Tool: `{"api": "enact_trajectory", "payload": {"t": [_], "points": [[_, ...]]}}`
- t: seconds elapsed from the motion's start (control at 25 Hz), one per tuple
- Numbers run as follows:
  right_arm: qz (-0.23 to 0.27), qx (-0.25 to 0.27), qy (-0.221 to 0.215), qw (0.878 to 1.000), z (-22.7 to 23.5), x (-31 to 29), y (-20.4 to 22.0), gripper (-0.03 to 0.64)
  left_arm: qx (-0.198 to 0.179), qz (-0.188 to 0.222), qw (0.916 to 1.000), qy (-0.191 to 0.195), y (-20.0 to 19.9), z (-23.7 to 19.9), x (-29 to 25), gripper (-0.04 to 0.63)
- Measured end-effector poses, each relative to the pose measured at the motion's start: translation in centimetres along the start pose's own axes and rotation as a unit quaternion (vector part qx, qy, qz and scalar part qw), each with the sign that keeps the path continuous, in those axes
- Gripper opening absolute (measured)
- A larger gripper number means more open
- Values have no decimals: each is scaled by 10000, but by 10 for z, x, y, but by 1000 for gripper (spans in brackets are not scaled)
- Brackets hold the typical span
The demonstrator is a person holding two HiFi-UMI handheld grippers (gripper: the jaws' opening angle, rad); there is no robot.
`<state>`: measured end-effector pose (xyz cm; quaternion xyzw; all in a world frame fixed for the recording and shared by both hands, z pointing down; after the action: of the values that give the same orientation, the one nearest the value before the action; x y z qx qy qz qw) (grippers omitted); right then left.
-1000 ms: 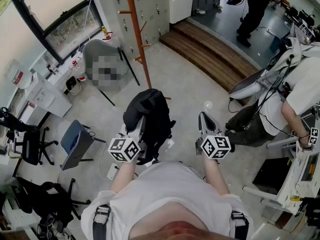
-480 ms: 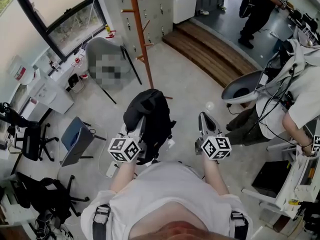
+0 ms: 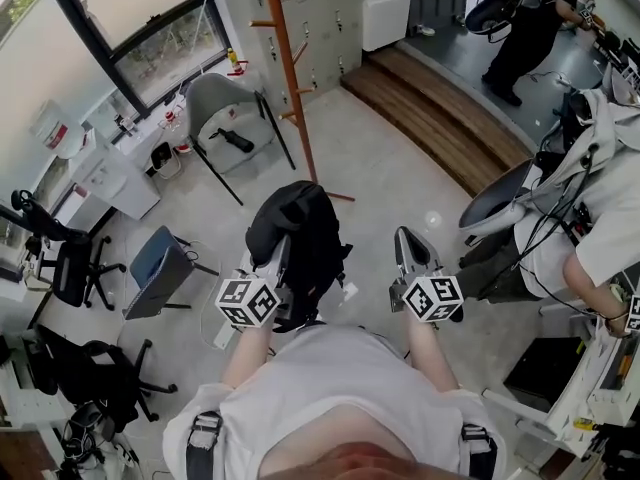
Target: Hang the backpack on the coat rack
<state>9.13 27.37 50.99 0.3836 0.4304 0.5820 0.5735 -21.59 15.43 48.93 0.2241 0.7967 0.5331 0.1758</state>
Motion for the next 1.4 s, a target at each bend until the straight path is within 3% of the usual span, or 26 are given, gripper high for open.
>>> {"api": "enact_trajectory", "payload": {"t": [0.36, 0.8, 1.08, 1.4], "points": [[-62, -38, -303, 9995, 19, 4, -2, 9, -39, 174, 9993, -315, 6, 20, 5, 75], [-56, -80, -461, 9989, 19, -12, -4, 9, -103, 205, 9994, -270, -2, 17, -16, 75], [-135, -53, -419, 9990, 27, -58, 0, 9, -13, 210, 9995, -233, -7, -22, -53, 75], [-236, 102, -336, 9991, 25, -164, -8, 9, 115, 192, 9996, -171, -33, -101, -112, 75]]}}
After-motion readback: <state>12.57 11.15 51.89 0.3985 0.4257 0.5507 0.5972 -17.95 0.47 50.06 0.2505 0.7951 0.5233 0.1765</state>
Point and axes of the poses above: the fingertips, and each gripper's own axes: x backward along the fingers, z to its right, y out of its underside, the point moved 8 cm from there along x, backward along the fingers, and after that the axes turned 8 degrees about y, right-handed, at the moved point
